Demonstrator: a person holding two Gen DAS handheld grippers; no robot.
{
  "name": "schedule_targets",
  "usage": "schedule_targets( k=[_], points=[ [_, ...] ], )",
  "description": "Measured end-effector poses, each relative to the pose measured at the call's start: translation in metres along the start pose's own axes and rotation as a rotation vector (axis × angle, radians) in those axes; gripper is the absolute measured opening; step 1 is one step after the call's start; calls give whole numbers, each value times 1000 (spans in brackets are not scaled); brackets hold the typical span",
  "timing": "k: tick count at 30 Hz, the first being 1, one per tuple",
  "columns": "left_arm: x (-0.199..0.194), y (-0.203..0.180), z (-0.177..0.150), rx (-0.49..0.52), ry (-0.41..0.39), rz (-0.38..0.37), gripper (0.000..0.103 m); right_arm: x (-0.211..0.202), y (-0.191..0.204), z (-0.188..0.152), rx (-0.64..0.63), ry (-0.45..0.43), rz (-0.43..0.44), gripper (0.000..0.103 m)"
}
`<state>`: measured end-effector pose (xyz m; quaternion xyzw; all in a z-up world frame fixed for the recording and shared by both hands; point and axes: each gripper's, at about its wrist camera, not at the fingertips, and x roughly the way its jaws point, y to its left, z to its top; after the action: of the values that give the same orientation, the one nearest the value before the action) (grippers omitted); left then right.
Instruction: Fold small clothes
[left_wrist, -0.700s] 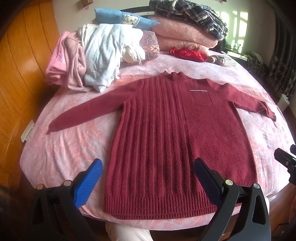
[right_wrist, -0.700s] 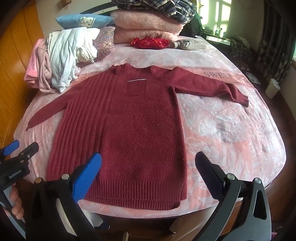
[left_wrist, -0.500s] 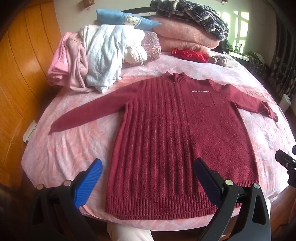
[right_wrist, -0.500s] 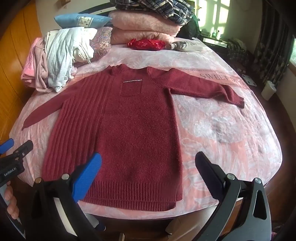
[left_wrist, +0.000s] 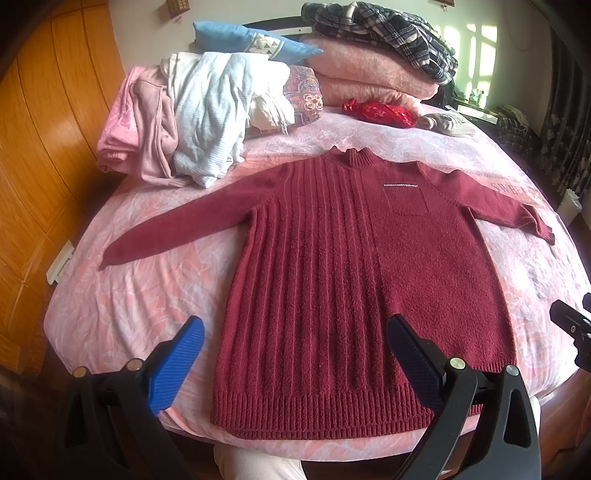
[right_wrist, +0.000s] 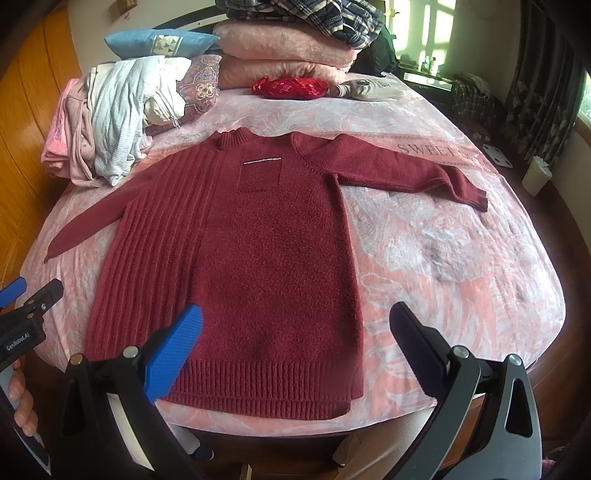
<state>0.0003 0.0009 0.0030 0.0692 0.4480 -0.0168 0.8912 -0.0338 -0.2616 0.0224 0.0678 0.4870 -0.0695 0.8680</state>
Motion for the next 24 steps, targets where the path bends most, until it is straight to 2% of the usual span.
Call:
schedule_targets(
  k=[5, 24],
  points=[
    [-1, 0, 0, -1, 0, 0, 99, 1, 0, -1, 9, 4, 39, 100],
    [-1, -1, 0, 0, 0, 3, 99, 5, 2, 0, -4, 1, 29, 100]
  ],
)
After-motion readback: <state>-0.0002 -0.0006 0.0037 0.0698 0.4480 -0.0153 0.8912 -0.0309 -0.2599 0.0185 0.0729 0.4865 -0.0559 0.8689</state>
